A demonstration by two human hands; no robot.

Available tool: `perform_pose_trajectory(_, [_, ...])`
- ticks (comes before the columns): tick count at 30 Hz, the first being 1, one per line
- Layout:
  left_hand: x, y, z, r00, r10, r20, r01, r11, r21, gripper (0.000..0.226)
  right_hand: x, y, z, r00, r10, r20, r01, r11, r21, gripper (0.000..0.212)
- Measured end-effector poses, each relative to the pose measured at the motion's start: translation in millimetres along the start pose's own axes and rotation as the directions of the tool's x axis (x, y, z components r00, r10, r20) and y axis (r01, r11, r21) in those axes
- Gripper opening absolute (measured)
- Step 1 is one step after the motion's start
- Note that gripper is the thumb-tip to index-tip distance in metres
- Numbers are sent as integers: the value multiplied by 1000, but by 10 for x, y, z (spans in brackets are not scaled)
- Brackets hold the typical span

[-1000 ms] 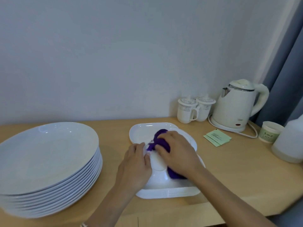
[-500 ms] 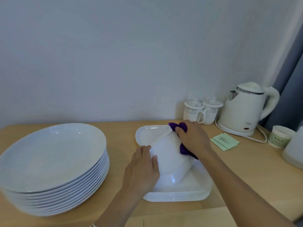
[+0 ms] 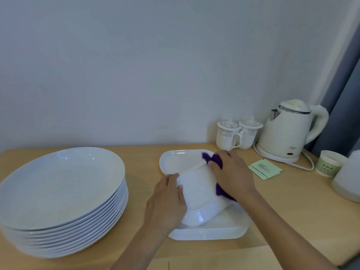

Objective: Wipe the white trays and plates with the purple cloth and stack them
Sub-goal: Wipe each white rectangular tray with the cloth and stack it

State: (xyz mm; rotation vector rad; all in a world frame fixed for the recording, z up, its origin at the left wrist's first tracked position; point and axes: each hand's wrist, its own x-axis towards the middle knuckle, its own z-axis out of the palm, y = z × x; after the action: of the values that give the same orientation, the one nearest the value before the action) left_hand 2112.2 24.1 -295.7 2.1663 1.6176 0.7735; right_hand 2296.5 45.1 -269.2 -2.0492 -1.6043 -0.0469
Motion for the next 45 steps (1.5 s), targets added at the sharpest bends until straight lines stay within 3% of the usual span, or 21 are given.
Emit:
perform_pose_trajectory(3, [11, -10, 5, 1000, 0, -4, 0, 999, -41, 42, -414, -234, 31, 979, -198, -44, 201, 975, 95, 30])
perform_pose_trajectory(6, [16, -29, 3, 1000, 16, 9, -15, 997, -78, 38, -461, -438, 116, 955, -296, -10, 294, 947, 130, 29])
perform_pose_trajectory(8, [17, -24, -6, 1000, 18, 15, -17, 999, -51, 41, -232, -387, 130, 972, -236, 8, 233, 965, 124, 29])
perform_pose_trajectory(11, [20, -28, -10, 1000, 3, 25, -1, 999, -44, 45, 197, -62, 38, 1000, -4, 31, 3, 999, 40, 33])
perform_pose_trajectory(13, [27, -48, 5, 1000, 11, 19, -10, 998, -62, 45, 283, 135, -52, 987, 141, 73, -151, 978, 143, 30])
perform_pose_trajectory(15, [39, -67, 23, 1000, 8, 9, -8, 997, -79, 43, 157, 191, -106, 980, 173, 102, -191, 961, 202, 25])
perform_pose_trajectory(19, [37, -48, 48, 1000, -15, -24, 14, 999, -48, 42, -283, 0, -107, 999, -46, 3, 45, 990, 137, 27])
perform_pose_trajectory(21, [13, -20, 42, 999, -28, -44, 28, 1000, 9, 43, -479, -165, -100, 986, -161, 38, 153, 975, 161, 31])
perform_pose_trajectory(27, [-19, 78, 31, 996, -12, -92, 39, 953, 300, 47, -641, -156, -78, 989, -146, 33, 135, 967, 215, 34])
perform_pose_trajectory(31, [-11, 16, 65, 991, 130, 15, -127, 929, 348, 69, -407, -122, 15, 996, -83, -25, 87, 972, 217, 33])
perform_pose_trajectory(34, [-24, -48, 13, 945, 279, 171, -322, 889, 325, 80, -220, -166, 121, 989, -145, -14, 144, 961, 237, 33])
perform_pose_trajectory(36, [-85, -28, -69, 927, 309, 214, -364, 878, 310, 87, -121, -186, 156, 989, -147, -15, 146, 955, 258, 32])
perform_pose_trajectory(40, [-268, -32, -161, 902, 355, 247, -424, 839, 342, 82, 51, -153, 170, 998, -64, 1, 61, 956, 288, 31])
perform_pose_trajectory(45, [-288, 59, -6, 884, 465, 48, -444, 803, 398, 41, -11, -140, 66, 989, -111, 100, 71, 937, 343, 22])
